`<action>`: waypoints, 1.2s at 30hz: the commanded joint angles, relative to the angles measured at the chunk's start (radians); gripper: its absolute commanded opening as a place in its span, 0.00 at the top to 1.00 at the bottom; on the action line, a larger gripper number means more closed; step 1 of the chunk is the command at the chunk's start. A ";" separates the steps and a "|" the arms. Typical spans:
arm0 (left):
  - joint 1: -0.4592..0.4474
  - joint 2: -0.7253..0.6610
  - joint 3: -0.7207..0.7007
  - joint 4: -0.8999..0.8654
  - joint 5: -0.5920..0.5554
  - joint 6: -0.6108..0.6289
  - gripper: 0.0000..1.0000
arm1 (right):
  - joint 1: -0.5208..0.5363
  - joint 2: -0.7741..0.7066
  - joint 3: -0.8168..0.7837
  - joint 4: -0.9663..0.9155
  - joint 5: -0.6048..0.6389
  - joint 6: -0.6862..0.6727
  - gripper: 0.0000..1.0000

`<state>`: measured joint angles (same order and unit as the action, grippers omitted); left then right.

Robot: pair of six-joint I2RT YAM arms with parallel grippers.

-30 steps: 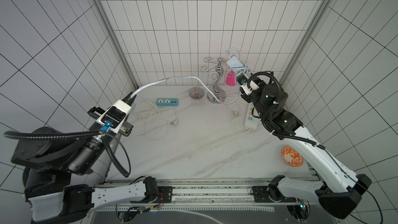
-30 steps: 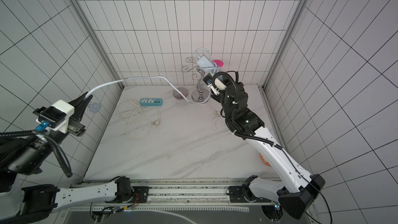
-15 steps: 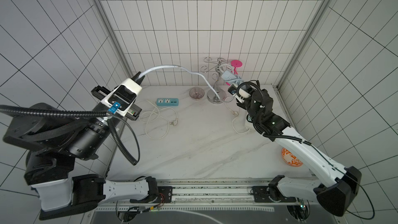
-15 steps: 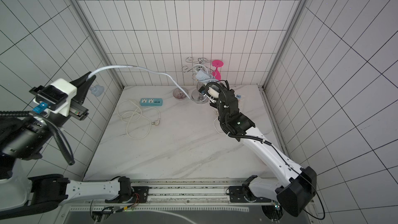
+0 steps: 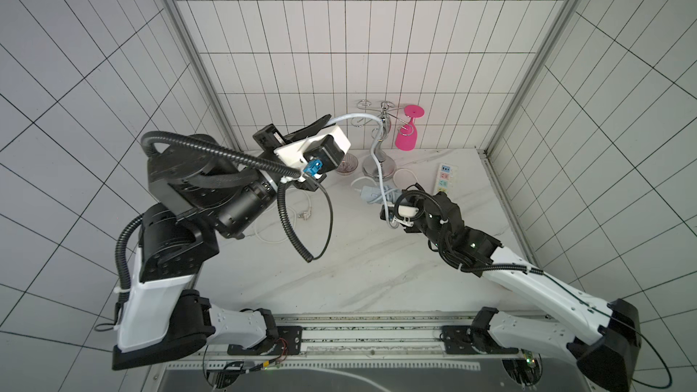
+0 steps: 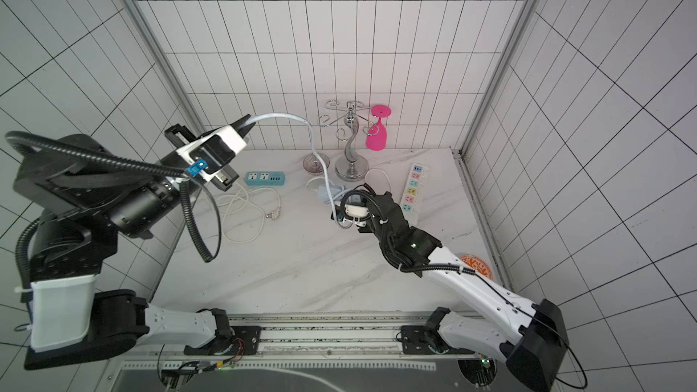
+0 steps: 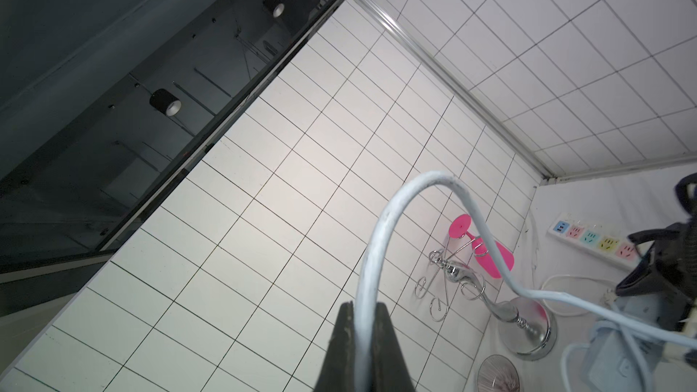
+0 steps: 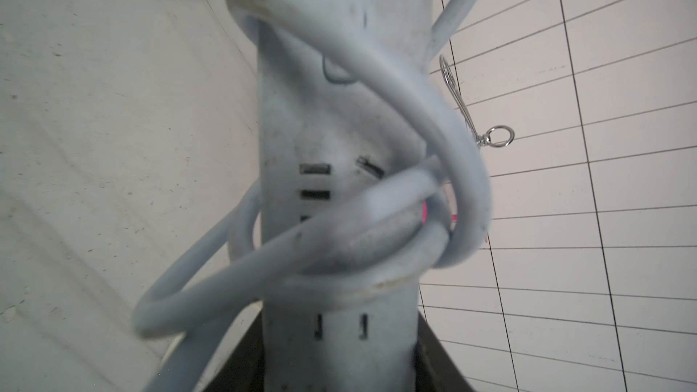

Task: Wrap the cord around the power strip
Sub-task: Wrap the power cord around the power strip.

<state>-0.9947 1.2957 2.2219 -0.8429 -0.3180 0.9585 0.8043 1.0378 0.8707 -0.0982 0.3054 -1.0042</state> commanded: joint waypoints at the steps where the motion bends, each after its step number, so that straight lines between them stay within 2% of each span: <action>1: 0.146 0.000 -0.010 0.053 0.285 -0.091 1.00 | 0.050 -0.138 -0.094 0.050 -0.046 0.002 1.00; 5: 0.244 0.027 -0.042 0.070 0.462 -0.151 1.00 | 0.093 -0.261 -0.130 0.009 -0.051 0.040 1.00; 10: 0.348 0.045 -0.049 0.080 0.755 -0.219 1.00 | 0.101 -0.350 -0.147 -0.003 -0.030 0.059 1.00; 14: 0.411 -0.033 -0.157 0.132 0.971 -0.245 1.00 | 0.065 -0.365 -0.146 0.028 -0.005 0.064 1.00; 17: 0.420 -0.117 -0.269 0.176 1.066 -0.251 1.00 | 0.029 -0.362 -0.130 0.052 -0.027 0.095 1.00; 22: 0.429 -0.237 -0.384 0.189 1.109 -0.249 1.00 | -0.004 -0.346 -0.089 0.064 -0.026 0.126 1.00; 27: 0.429 -0.322 -0.426 0.165 1.081 -0.238 1.00 | -0.044 -0.317 -0.044 0.078 -0.034 0.143 1.00; 31: 0.429 -0.316 -0.417 0.133 1.012 -0.199 1.00 | -0.047 -0.315 -0.031 0.078 -0.074 0.147 1.00; 36: 0.430 -0.208 -0.298 0.118 1.040 -0.187 1.00 | -0.046 -0.300 -0.037 0.033 -0.125 0.140 1.00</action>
<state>-0.5682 1.0256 1.8698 -0.7254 0.7231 0.7444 0.7654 0.7410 0.7715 -0.0940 0.2283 -0.8787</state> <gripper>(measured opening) 0.065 0.451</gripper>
